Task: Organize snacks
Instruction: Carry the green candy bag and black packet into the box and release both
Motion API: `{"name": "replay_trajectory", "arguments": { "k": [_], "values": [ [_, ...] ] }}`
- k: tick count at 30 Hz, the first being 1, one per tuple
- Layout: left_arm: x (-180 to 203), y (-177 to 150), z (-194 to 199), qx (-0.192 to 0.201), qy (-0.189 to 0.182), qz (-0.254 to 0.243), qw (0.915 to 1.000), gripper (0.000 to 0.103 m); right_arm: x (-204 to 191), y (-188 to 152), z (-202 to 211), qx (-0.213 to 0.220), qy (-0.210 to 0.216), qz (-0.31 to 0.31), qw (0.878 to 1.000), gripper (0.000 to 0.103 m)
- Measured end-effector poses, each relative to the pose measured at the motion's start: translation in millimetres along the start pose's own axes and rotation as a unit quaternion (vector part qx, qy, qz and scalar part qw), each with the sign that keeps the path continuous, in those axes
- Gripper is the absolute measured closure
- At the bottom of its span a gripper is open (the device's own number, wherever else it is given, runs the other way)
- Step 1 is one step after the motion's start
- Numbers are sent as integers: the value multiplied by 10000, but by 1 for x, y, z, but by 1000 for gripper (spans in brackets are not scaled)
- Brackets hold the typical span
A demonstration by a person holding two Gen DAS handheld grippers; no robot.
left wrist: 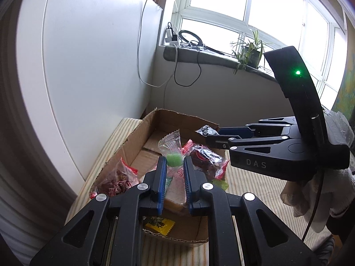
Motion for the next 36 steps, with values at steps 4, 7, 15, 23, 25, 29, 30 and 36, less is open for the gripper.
{"name": "replay_trajectory", "arguments": {
  "k": [4, 7, 15, 23, 25, 29, 30, 36],
  "values": [
    [-2, -3, 0, -9, 9, 32, 10000, 89, -6, 0, -4, -46, 42, 27, 10000, 75],
    [-2, -2, -1, 3, 15, 57, 10000, 89, -8, 0, -6, -58, 38, 29, 10000, 75],
    [-2, 0, -2, -22, 13, 50, 10000, 89, -5, 0, -4, -69, 87, -37, 9999, 75],
    [-2, 1, -5, -53, 38, 51, 10000, 88, -4, -3, 0, -31, 68, -6, 10000, 68],
    [-2, 1, -7, -72, 55, 61, 9999, 80, -1, -4, 2, 17, -11, -28, 10000, 52],
    [1, 2, -8, -52, 73, 44, 10000, 60, 6, -3, 7, 85, -45, -138, 9999, 38],
    [2, 2, -8, -49, 81, 50, 9999, 60, 8, -3, 7, 90, -60, -151, 9998, 36],
    [-1, 1, -7, -38, 109, 132, 9998, 60, 15, -5, 15, 165, -131, -215, 9995, 31]
  ]
}}
Point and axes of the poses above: each gripper's, at about its wrist camera, not at the fingertips, and z roughly against the way its jaws point, x to its right, y to its top, the point moved 8 cm from there along -z, roughly the way its jaws point, and after that the axes turned 15 degrees about -y, right-handed, at the moved point
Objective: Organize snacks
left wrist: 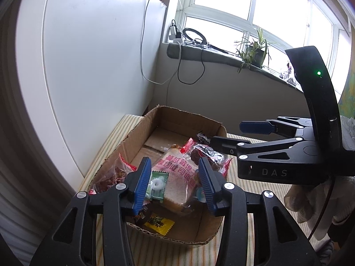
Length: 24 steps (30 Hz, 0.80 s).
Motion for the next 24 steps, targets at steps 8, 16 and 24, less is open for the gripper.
{"name": "replay_trajectory", "arguments": {
  "k": [8, 16, 24],
  "values": [
    [-2, -4, 14, 70, 103, 78, 9999, 44, 4, -11, 17, 142, 39, -124, 9998, 21],
    [1, -7, 30, 155, 321, 66, 9993, 33, 11, -25, 45, 363, -108, -212, 9991, 21],
    [14, -13, 48, 228, 585, -62, 9980, 23, 27, -50, 77, 592, -331, -423, 9968, 21]
  ]
}}
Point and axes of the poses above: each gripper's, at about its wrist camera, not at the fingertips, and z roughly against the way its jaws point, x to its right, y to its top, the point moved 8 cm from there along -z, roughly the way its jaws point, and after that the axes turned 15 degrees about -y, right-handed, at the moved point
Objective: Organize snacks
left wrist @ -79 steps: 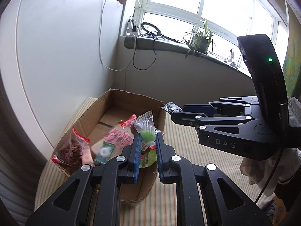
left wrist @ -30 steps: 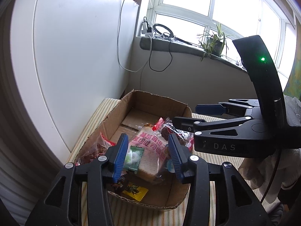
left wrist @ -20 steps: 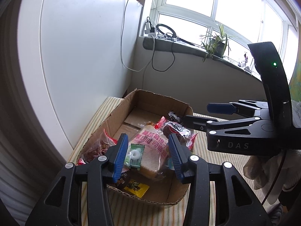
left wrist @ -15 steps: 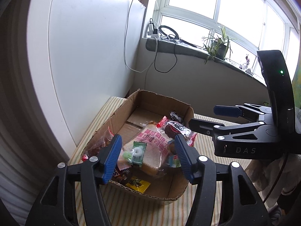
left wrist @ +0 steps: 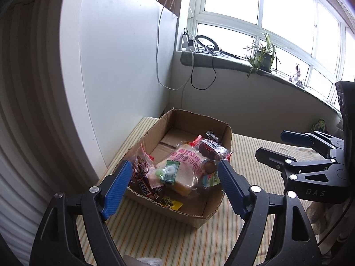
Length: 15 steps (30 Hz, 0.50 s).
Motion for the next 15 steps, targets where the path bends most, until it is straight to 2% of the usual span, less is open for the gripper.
{"name": "replay_trajectory", "arguments": {
  "k": [4, 6, 15],
  "values": [
    [9, -4, 8, 43, -13, 30, 10000, 22, 15, -11, 18, 102, -134, -196, 9997, 20],
    [13, -6, 12, 68, 4, 56, 10000, 21, 23, -18, 26, 168, -266, -268, 9991, 7],
    [22, -14, 19, 61, 48, 220, 9997, 20, 44, -49, 49, 266, -628, -329, 9971, 6]
  ]
}}
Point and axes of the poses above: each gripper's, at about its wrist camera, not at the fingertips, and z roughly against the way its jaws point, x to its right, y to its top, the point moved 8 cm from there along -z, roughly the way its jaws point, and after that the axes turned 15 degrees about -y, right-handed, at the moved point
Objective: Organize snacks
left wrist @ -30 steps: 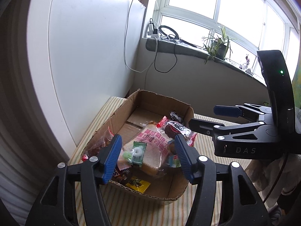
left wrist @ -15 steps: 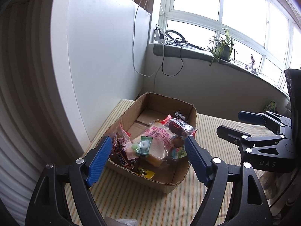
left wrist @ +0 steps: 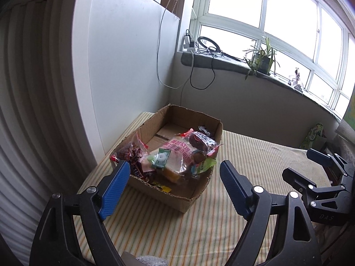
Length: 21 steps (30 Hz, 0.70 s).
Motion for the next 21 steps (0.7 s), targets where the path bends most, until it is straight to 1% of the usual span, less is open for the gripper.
{"name": "replay_trajectory", "arguments": {
  "k": [8, 21],
  "values": [
    [13, -2, 5, 12, 1, -86, 10000, 20, 18, -10, 10, -33, -1, -307, 9995, 6],
    [28, -7, 5, -7, -44, -146, 9999, 20, 40, -24, 10, -127, -139, -483, 9987, 6]
  ]
}}
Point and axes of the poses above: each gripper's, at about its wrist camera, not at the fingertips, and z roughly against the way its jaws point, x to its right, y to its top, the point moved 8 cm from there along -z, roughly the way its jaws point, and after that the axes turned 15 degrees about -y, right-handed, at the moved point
